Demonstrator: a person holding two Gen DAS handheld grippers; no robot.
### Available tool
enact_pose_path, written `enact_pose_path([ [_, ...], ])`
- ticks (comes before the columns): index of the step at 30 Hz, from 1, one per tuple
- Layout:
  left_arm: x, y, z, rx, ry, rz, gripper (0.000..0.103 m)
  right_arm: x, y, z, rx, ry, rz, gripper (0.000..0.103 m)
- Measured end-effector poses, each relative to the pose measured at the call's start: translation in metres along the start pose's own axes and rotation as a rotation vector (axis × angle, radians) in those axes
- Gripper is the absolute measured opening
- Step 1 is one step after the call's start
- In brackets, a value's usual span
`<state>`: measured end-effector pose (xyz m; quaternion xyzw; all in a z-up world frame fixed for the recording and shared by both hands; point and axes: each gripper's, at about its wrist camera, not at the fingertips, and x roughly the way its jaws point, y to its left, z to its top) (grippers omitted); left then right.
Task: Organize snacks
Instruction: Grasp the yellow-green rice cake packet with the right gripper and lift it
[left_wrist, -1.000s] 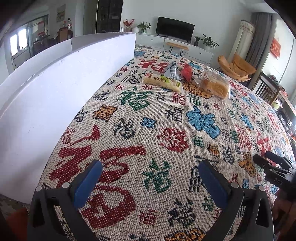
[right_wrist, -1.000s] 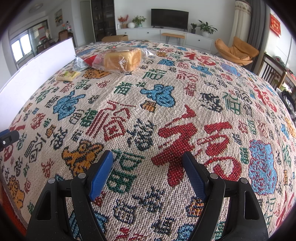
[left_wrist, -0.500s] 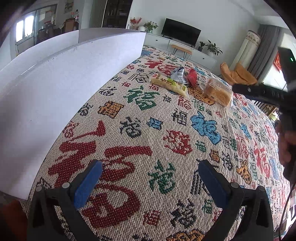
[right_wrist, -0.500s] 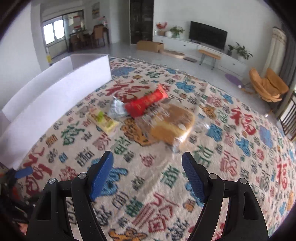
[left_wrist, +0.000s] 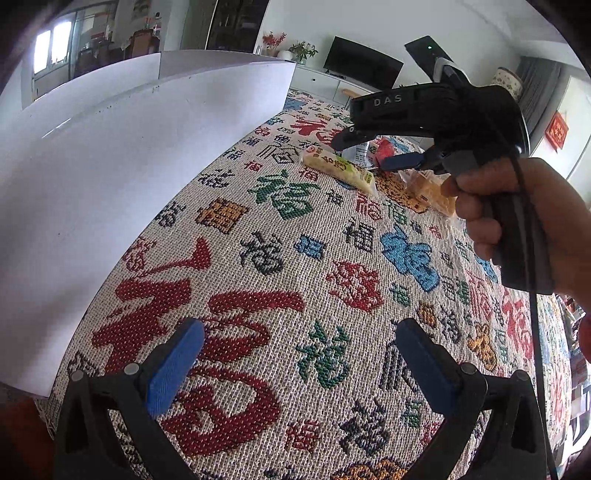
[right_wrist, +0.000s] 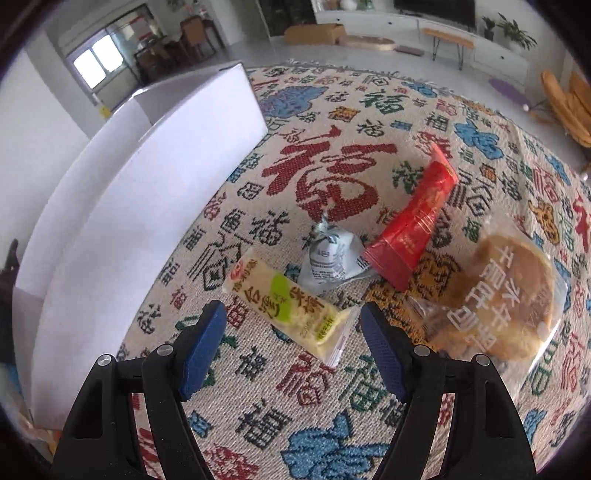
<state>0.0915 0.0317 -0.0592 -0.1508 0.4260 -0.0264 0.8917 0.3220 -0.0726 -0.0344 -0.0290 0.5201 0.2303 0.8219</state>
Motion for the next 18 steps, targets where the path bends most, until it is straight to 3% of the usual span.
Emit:
enact_pose_path([
  [5, 0.004, 0.000, 0.000, 0.003, 0.014, -0.002, 0.103, 0.015, 0.019, 0.006, -0.182, 0.020, 0.001, 0.077],
  [8, 0.005, 0.000, 0.000, 0.005, 0.013, 0.000, 0.103, 0.031, 0.021, 0.005, -0.234, 0.132, 0.012, 0.078],
  [11, 0.006, 0.001, 0.001, -0.006, 0.013, -0.005, 0.103, 0.024, 0.031, -0.002, -0.306, 0.185, 0.141, 0.077],
  [14, 0.011, 0.001, 0.002, -0.005, 0.024, 0.005, 0.103, 0.018, 0.035, -0.006, -0.336, 0.143, 0.064, 0.079],
  [18, 0.010, -0.002, 0.001, 0.011, 0.019, 0.014, 0.103, 0.031, 0.025, -0.007, -0.219, 0.113, 0.000, 0.077],
])
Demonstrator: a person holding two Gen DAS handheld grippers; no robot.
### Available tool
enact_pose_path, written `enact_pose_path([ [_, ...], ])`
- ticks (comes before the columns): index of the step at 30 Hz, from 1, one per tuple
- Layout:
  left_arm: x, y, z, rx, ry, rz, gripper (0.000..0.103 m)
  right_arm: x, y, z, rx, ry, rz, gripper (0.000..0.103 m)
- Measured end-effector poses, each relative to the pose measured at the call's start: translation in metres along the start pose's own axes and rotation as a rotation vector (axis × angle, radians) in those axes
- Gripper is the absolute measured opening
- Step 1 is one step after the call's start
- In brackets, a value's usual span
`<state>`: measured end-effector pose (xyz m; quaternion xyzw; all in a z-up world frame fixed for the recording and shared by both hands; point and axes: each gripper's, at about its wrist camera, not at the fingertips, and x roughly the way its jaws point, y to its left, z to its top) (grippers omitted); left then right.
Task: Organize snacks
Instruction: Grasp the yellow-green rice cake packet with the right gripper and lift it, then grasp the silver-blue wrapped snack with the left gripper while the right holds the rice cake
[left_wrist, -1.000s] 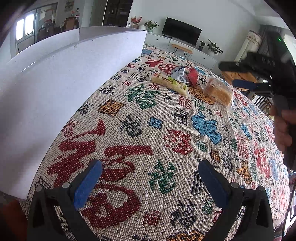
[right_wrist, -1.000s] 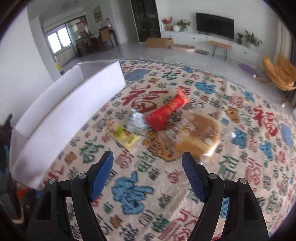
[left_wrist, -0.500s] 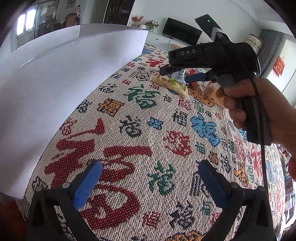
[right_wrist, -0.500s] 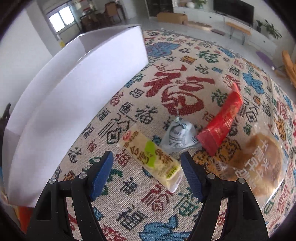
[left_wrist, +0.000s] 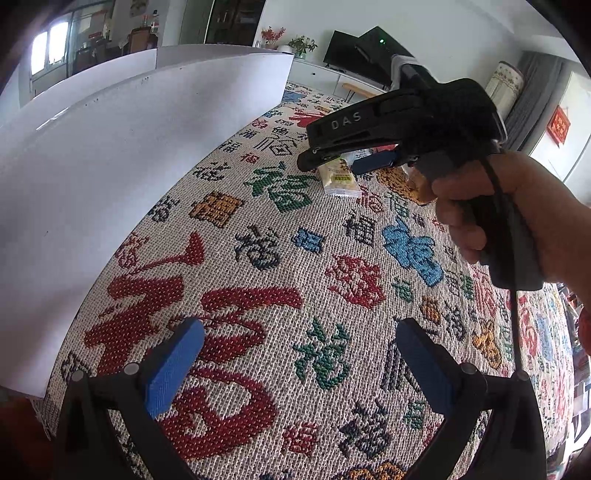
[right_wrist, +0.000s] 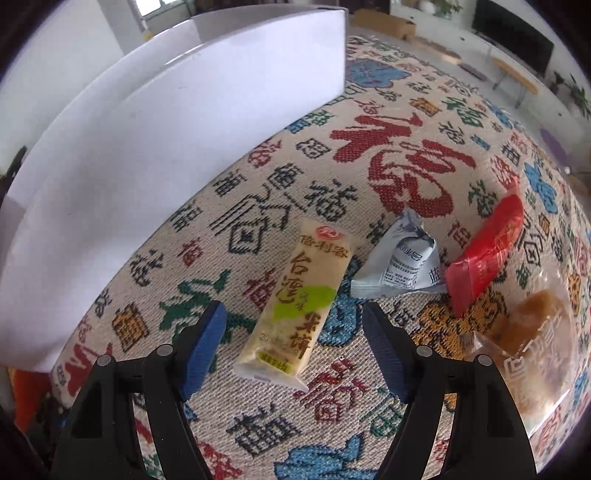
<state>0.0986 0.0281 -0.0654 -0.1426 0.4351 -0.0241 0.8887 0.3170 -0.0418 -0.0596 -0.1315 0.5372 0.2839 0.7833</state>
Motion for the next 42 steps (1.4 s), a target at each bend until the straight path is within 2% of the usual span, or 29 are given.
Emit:
enact_pose_path([
  [2, -0.001, 0.001, 0.000, -0.012, -0.006, 0.000, 0.103, 0.002, 0.003, -0.001, 0.021, -0.028, -0.032, 0.073],
  [4, -0.002, 0.004, 0.000, -0.024, -0.008, -0.003, 0.103, 0.000, 0.010, -0.003, -0.007, -0.051, -0.102, 0.032],
  [10, -0.003, 0.002, 0.001, -0.016, -0.011, 0.002, 0.103, -0.024, 0.003, -0.025, 0.059, -0.092, -0.047, 0.032],
  [16, -0.007, 0.005, -0.001, -0.030, -0.018, -0.007, 0.103, -0.072, -0.016, -0.082, 0.119, -0.127, -0.019, 0.032],
  [26, -0.007, 0.005, -0.002, -0.025, -0.012, -0.007, 0.103, -0.106, -0.090, -0.180, 0.281, -0.125, -0.105, 0.032],
  [33, -0.004, 0.002, -0.001, -0.019, -0.003, 0.001, 0.103, -0.114, -0.105, -0.223, 0.347, -0.176, -0.161, 0.033],
  [36, -0.003, 0.002, -0.001, -0.019, -0.002, 0.004, 0.103, -0.112, -0.105, -0.232, 0.353, -0.218, -0.169, 0.039],
  [37, -0.003, 0.003, -0.001, -0.019, -0.002, 0.005, 0.103, -0.112, -0.104, -0.235, 0.355, -0.240, -0.166, 0.049],
  [39, -0.004, 0.003, -0.001, -0.019, -0.002, 0.005, 0.103, -0.112, -0.103, -0.242, 0.356, -0.268, -0.177, 0.060],
  [42, -0.004, 0.003, -0.002, -0.019, 0.000, 0.005, 0.103, -0.109, -0.095, -0.243, 0.317, -0.282, -0.219, 0.064],
])
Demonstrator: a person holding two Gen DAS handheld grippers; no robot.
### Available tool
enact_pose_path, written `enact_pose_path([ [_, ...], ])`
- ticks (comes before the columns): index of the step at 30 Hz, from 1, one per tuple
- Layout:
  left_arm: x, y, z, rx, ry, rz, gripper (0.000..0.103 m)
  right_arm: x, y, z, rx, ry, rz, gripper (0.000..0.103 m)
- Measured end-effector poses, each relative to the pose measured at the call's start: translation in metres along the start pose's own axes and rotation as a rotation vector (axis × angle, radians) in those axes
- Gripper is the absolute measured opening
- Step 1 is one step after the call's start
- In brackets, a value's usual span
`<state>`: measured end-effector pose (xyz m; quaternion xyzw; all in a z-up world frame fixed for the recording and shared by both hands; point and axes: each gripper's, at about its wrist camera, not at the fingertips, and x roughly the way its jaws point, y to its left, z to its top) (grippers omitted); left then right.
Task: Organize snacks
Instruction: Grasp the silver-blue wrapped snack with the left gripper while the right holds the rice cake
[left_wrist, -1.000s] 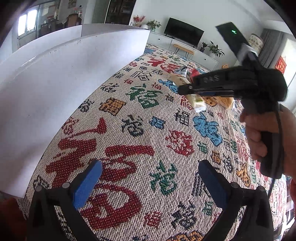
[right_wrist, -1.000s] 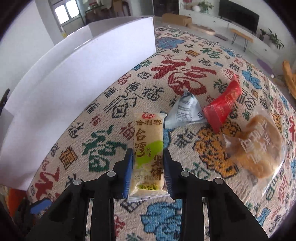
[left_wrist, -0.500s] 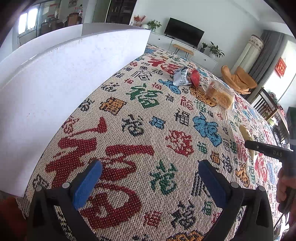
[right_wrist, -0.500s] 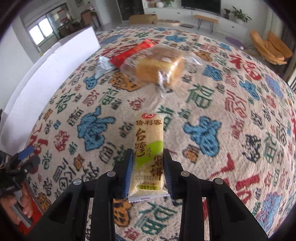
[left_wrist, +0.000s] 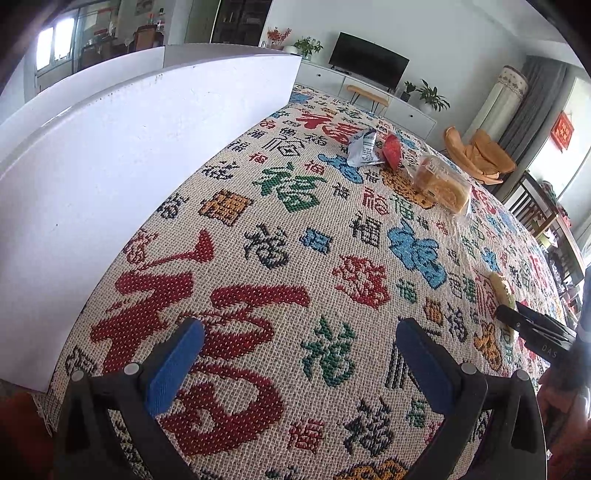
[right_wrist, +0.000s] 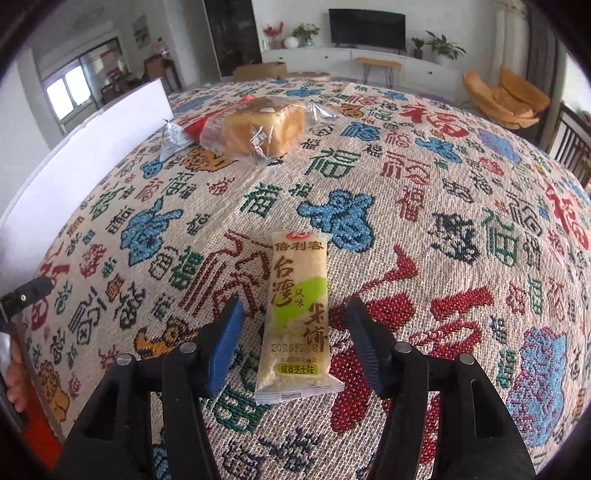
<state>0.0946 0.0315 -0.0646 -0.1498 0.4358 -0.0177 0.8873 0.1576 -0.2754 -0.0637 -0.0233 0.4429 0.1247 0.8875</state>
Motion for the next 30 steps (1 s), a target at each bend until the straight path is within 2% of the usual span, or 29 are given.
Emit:
enact_pose_path([
  [4, 0.000, 0.000, 0.000, 0.002, 0.003, -0.002, 0.103, 0.001, 0.011, -0.005, -0.050, -0.018, -0.038, 0.071],
  [11, 0.001, 0.000, 0.001, 0.000, 0.008, -0.022, 0.103, 0.000, 0.013, -0.010, -0.054, -0.034, -0.044, 0.074],
  [19, 0.008, -0.009, 0.010, -0.014, 0.043, -0.119, 0.103, -0.001, 0.013, -0.012, -0.054, -0.032, -0.047, 0.077],
  [21, 0.017, -0.015, 0.021, 0.003, 0.067, -0.145, 0.103, -0.001, 0.013, -0.012, -0.054, -0.032, -0.047, 0.077],
  [23, 0.028, -0.022, 0.038, 0.042, 0.075, -0.134, 0.103, -0.001, 0.013, -0.012, -0.054, -0.032, -0.048, 0.077],
  [30, 0.072, -0.036, 0.131, 0.012, 0.006, -0.125, 0.102, 0.000, 0.013, -0.012, -0.054, -0.032, -0.045, 0.077],
])
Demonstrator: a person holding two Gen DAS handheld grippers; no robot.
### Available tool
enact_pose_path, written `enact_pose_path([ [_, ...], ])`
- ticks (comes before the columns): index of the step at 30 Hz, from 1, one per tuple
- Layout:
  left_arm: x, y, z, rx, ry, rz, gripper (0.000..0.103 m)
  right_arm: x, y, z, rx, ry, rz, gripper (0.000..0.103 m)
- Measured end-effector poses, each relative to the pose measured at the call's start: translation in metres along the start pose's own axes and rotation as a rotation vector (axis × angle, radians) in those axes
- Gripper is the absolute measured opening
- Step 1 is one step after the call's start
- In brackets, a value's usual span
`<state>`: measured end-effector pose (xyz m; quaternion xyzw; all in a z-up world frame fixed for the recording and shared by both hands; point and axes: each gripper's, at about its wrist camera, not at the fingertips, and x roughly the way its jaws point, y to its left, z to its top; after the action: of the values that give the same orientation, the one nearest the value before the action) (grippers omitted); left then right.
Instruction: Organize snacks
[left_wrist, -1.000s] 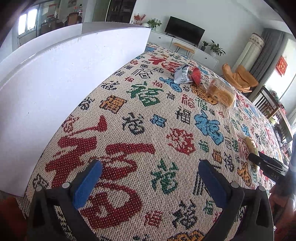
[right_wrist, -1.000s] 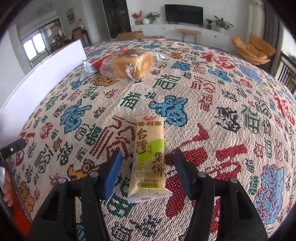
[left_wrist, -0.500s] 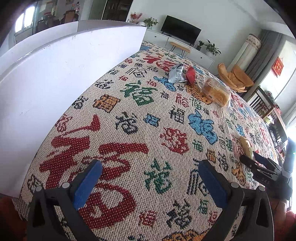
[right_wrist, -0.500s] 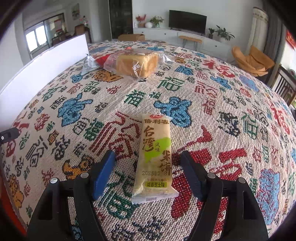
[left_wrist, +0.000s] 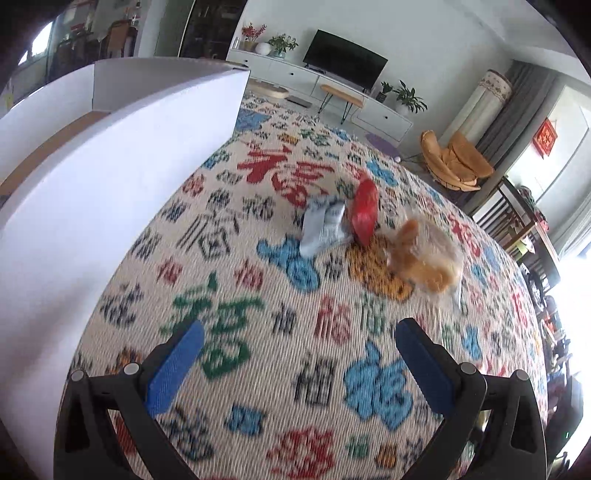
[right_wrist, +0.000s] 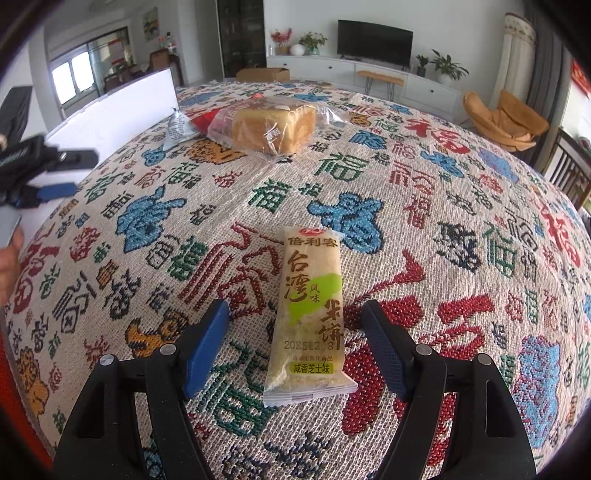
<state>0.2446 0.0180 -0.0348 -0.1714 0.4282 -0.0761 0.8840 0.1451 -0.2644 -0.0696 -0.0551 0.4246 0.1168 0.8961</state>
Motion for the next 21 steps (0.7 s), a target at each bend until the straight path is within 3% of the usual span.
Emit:
enact_pose_path([
  [2, 0.018, -0.008, 0.022, 0.019, -0.017, 0.010, 0.102, 0.000, 0.000, 0.000, 0.000, 0.000, 0.000, 0.077],
  [6, 0.056, -0.023, 0.045, 0.066, -0.014, 0.041, 0.089, 0.000, 0.000, 0.000, 0.000, 0.000, 0.001, 0.078],
  [11, 0.091, -0.025, 0.051, 0.053, 0.014, 0.037, 0.059, 0.000, 0.000, 0.000, 0.001, 0.000, 0.002, 0.078],
  [13, 0.093, -0.025, 0.051, 0.068, -0.007, 0.027, 0.031, 0.001, 0.000, 0.000, 0.002, 0.000, 0.006, 0.078],
  [17, 0.076, -0.020, 0.046, 0.116, -0.045, -0.004, 0.027, 0.001, 0.000, 0.001, 0.002, 0.000, 0.007, 0.078],
  [21, 0.030, -0.015, 0.026, 0.144, -0.039, -0.074, 0.027, 0.001, 0.000, 0.001, 0.002, 0.000, 0.007, 0.078],
])
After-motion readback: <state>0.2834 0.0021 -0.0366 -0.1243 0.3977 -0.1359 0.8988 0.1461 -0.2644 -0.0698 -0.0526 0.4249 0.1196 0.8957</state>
